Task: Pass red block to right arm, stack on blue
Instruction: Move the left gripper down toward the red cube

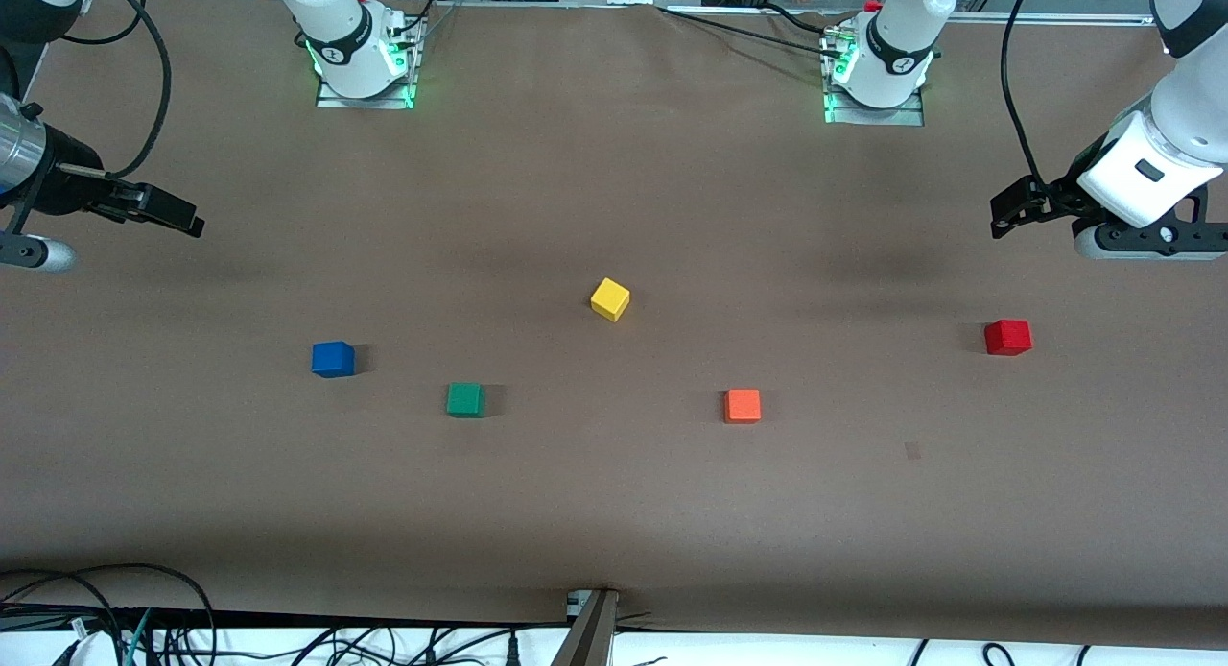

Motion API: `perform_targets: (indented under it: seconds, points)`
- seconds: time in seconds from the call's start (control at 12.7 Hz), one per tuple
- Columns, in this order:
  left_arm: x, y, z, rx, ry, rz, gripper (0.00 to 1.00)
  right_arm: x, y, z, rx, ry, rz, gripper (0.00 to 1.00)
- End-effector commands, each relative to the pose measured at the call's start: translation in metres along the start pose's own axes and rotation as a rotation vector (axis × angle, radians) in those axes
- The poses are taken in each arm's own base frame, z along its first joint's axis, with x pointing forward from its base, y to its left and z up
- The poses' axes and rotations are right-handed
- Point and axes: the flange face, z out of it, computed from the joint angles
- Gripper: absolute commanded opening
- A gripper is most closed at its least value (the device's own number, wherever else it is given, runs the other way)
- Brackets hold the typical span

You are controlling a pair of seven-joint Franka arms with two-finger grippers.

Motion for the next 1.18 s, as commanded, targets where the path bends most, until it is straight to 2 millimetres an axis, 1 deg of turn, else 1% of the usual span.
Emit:
perform_targets:
  seconds: [0.0,0.39,0.55,0.63,0.87,1.02,1.1]
  points:
    - [0.001,0.000,-0.003,-0.022,-0.001,0.002,1.00,-0.007,-0.003,-0.004,0.019,0.007,-0.016,1.00]
    - [0.001,0.001,-0.003,-0.022,-0.001,-0.001,1.00,-0.007,-0.003,-0.004,0.014,0.008,-0.027,1.00]
    - [0.007,0.000,0.014,-0.011,-0.045,-0.010,1.00,-0.006,-0.003,-0.005,0.012,0.014,-0.086,1.00]
    - [0.005,0.000,0.016,-0.011,-0.069,-0.010,1.00,-0.006,-0.003,-0.005,0.013,0.020,-0.115,1.00]
    - [0.006,0.007,0.013,-0.018,-0.069,0.010,1.00,-0.004,0.000,-0.006,0.015,0.028,-0.168,1.00]
    - [0.015,0.010,0.013,-0.020,-0.076,0.005,1.00,-0.004,0.000,-0.006,0.015,0.028,-0.175,1.00]
    - [0.016,0.009,0.012,-0.020,-0.093,0.005,1.00,-0.004,0.001,-0.006,0.016,0.027,-0.174,1.00]
